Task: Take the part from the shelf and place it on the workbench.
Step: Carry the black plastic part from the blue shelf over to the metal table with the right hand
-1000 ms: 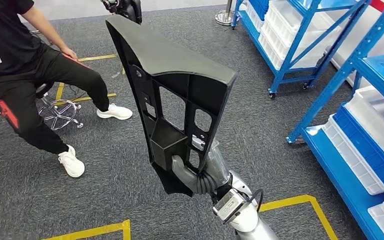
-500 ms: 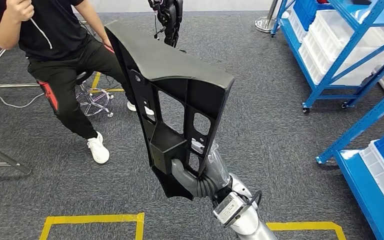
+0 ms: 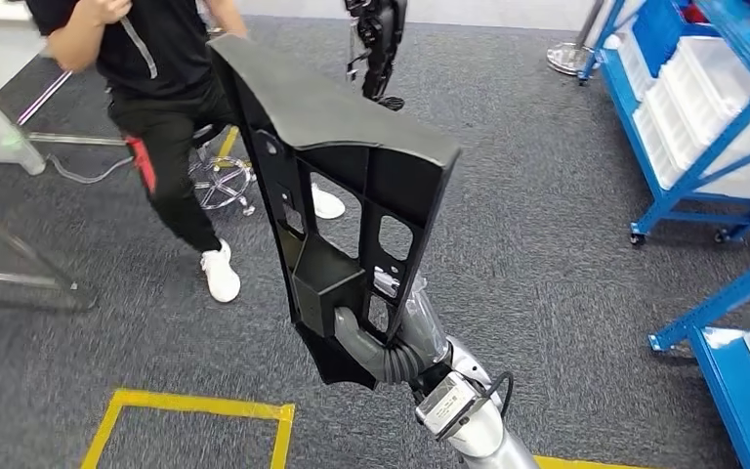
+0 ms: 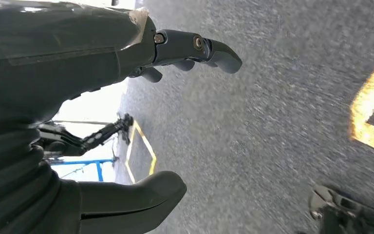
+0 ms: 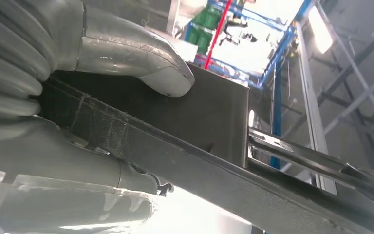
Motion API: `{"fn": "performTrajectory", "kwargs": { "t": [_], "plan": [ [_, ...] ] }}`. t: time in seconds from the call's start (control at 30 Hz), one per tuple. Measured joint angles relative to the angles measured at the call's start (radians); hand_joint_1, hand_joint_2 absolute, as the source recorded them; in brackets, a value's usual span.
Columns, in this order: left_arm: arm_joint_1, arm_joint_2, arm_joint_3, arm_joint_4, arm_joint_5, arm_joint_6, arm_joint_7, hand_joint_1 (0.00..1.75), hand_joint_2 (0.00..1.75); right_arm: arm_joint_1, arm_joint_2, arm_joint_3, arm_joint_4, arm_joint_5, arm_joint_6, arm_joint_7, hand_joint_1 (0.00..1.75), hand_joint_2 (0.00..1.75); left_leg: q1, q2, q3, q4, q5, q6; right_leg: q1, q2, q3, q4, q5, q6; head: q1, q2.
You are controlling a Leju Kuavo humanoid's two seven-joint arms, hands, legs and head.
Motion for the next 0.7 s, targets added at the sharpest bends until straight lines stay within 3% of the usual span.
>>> {"fn": "performTrajectory", "kwargs": {
  "t": [0.07,0.13,0.2,0.23,0.27,0.3,0.33,0.37,0.43,0.5,0.57,0.63,0.7],
  "plan": [
    [0.0,-0.002,0.0,0.0,0.0,0.0,0.0,0.0,1.75,-0.001,0.001,0.0,0.0,0.0,0.001,0.0,1.75,1.75,-0.001,-0.022,-0.001,-0.005,0.004,0.013,0.001,-0.014,0.001,0.001,-0.005,0.009,0.001,0.0],
    [0.0,-0.003,0.001,0.0,0.0,0.0,0.0,0.0,1.75,-0.003,0.002,0.0,0.0,0.0,0.001,0.0,1.75,1.75,0.004,-0.041,0.002,-0.011,0.01,0.027,-0.001,0.013,-0.015,0.04,-0.029,0.014,0.002,0.0],
    [-0.001,-0.004,0.001,0.0,0.001,-0.001,0.0,0.0,1.75,-0.003,0.0,0.0,0.001,0.0,0.001,0.0,1.75,1.75,0.008,-0.061,0.002,-0.013,0.013,0.037,-0.005,0.057,-0.07,0.161,-0.083,0.011,0.003,0.0],
    [-0.001,-0.004,0.001,0.0,0.001,-0.003,0.0,0.0,1.75,-0.002,-0.002,0.0,0.003,0.0,0.001,0.0,1.75,1.75,0.008,-0.072,0.001,-0.013,0.014,0.039,-0.006,0.067,-0.105,0.232,-0.108,0.009,0.004,0.0],
    [-0.001,-0.004,0.002,0.0,0.001,-0.005,0.0,0.0,1.75,-0.001,-0.004,0.0,0.005,0.0,0.001,0.0,1.75,1.75,0.008,-0.084,0.001,-0.013,0.014,0.04,-0.006,0.071,-0.132,0.283,-0.122,0.011,0.004,0.0],
    [0.0,-0.004,0.002,0.0,0.002,-0.007,0.0,0.0,1.75,0.0,-0.005,0.0,0.008,0.0,0.001,0.0,1.75,1.75,0.008,-0.096,0.001,-0.013,0.014,0.039,-0.007,0.073,-0.142,0.3,-0.12,0.017,0.004,0.0],
    [0.001,-0.005,0.002,0.0,0.002,-0.008,0.0,0.0,1.75,0.0,-0.006,0.0,0.01,-0.001,0.001,0.0,1.75,1.75,0.008,-0.109,0.002,-0.012,0.014,0.039,-0.01,0.074,-0.133,0.275,-0.103,0.025,0.004,0.0],
    [0.001,-0.006,0.002,0.0,0.002,-0.01,0.0,0.0,1.75,0.0,-0.006,0.0,0.012,-0.002,0.001,0.0,1.75,1.75,0.009,-0.121,0.003,-0.012,0.014,0.038,-0.014,0.082,-0.107,0.215,-0.074,0.034,0.004,0.0],
    [0.001,-0.006,0.002,0.0,0.002,-0.014,0.0,0.0,1.75,-0.001,-0.006,0.001,0.015,-0.004,0.002,-0.001,1.75,1.75,0.007,-0.146,0.002,-0.008,0.013,0.03,-0.024,0.126,-0.044,0.077,-0.02,0.045,0.003,0.0],
    [0.001,-0.006,0.003,0.0,0.002,-0.016,0.0,0.0,1.75,-0.002,-0.006,0.001,0.018,-0.005,0.005,-0.002,1.75,1.75,0.005,-0.164,-0.005,-0.005,0.015,0.017,-0.026,0.155,-0.016,0.015,0.001,0.037,0.002,0.0],
    [0.005,-0.004,0.006,0.0,0.002,-0.016,0.0,0.0,1.75,-0.003,-0.004,0.001,0.021,-0.005,0.007,-0.003,1.75,1.75,0.01,-0.177,-0.011,-0.007,0.02,0.004,-0.025,0.137,-0.014,0.011,0.007,0.021,0.002,0.0],
    [0.006,-0.003,0.009,0.0,0.001,-0.015,0.0,0.0,1.75,-0.006,0.001,0.001,0.022,-0.006,0.009,-0.003,1.75,1.75,0.01,-0.149,-0.025,0.017,0.002,-0.006,-0.028,0.118,-0.011,0.006,0.011,0.006,-0.001,0.0],
    [0.004,-0.004,0.011,0.0,0.001,-0.015,0.0,0.0,1.75,-0.009,0.003,0.002,0.023,-0.007,0.011,-0.005,1.75,1.75,0.009,-0.097,-0.07,0.115,-0.052,-0.014,-0.027,0.096,-0.009,0.003,0.011,-0.005,-0.006,0.0]
  ]
}}
